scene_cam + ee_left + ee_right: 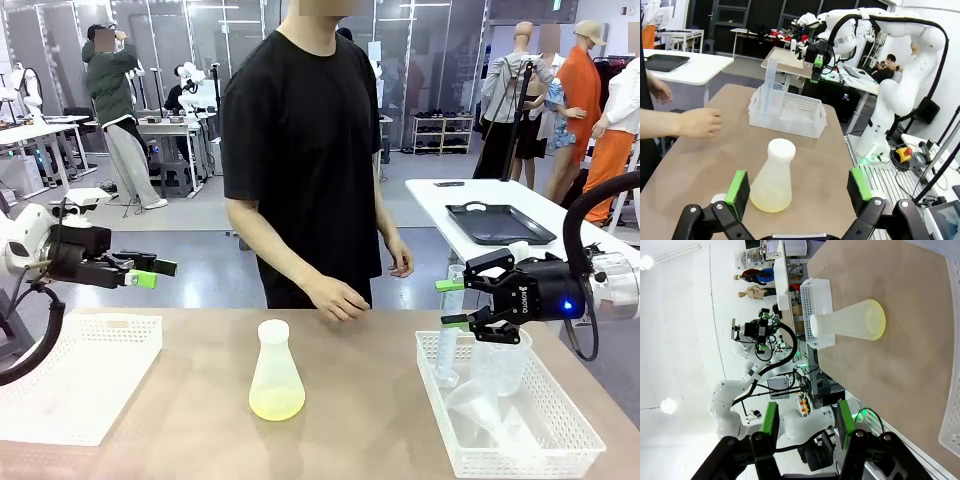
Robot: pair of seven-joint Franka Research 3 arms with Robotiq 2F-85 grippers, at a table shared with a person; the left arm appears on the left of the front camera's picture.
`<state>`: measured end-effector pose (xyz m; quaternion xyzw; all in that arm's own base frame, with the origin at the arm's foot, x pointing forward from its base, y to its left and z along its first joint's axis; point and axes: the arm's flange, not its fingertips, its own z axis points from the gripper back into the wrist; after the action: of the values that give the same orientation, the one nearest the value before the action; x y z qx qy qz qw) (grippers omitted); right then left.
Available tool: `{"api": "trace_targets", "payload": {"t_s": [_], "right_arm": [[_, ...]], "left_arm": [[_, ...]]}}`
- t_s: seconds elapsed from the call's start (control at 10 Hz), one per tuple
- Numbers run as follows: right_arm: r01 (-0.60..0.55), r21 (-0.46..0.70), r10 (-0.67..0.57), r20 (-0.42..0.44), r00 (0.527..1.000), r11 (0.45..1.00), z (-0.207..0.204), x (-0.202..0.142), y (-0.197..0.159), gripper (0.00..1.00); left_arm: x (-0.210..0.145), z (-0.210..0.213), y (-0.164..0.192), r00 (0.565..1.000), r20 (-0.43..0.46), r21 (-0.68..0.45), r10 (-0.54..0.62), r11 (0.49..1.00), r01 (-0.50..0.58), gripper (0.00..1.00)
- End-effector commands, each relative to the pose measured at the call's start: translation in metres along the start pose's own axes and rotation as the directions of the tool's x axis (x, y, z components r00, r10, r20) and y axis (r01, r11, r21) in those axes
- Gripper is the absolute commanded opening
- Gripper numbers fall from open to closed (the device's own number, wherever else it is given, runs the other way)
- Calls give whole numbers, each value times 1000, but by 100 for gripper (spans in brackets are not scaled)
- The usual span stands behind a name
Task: Prepare the solutions needed for the experiment.
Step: When the human places the Big flask in the center of the table, pick up the Big flask and place it in the left Organizing basket.
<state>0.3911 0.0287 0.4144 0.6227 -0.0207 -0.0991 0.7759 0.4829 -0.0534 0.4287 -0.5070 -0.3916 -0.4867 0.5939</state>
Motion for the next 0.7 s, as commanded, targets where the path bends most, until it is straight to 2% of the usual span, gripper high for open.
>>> {"api": "trace_targets", "payload": {"t_s": [0.0, 0.2, 0.3, 0.4, 0.5, 0.6], "right_arm": [[-1, 6, 1, 1, 1000, 1000, 0, 0, 1, 59], [-1, 6, 1, 1, 1000, 1000, 0, 0, 1, 59], [-1, 6, 1, 1, 1000, 1000, 0, 0, 1, 59], [-1, 6, 1, 1, 1000, 1000, 0, 0, 1, 59], [-1, 6, 1, 1, 1000, 1000, 0, 0, 1, 59], [-1, 6, 1, 1, 1000, 1000, 0, 0, 1, 59]], "left_arm": [[2, 0, -3, 1000, -4, 5, 6, 1000, -6, 100], [0, 0, 0, 1000, 0, 1, 0, 1000, 0, 100], [5, -11, 28, 976, 71, 3, -205, 979, 205, 100], [7, -21, 48, 937, 99, 10, -336, 942, 337, 100], [11, -32, 56, 858, 145, -44, -492, 864, 502, 100], [16, -45, 57, 770, 147, -119, -621, 761, 637, 100]]}}
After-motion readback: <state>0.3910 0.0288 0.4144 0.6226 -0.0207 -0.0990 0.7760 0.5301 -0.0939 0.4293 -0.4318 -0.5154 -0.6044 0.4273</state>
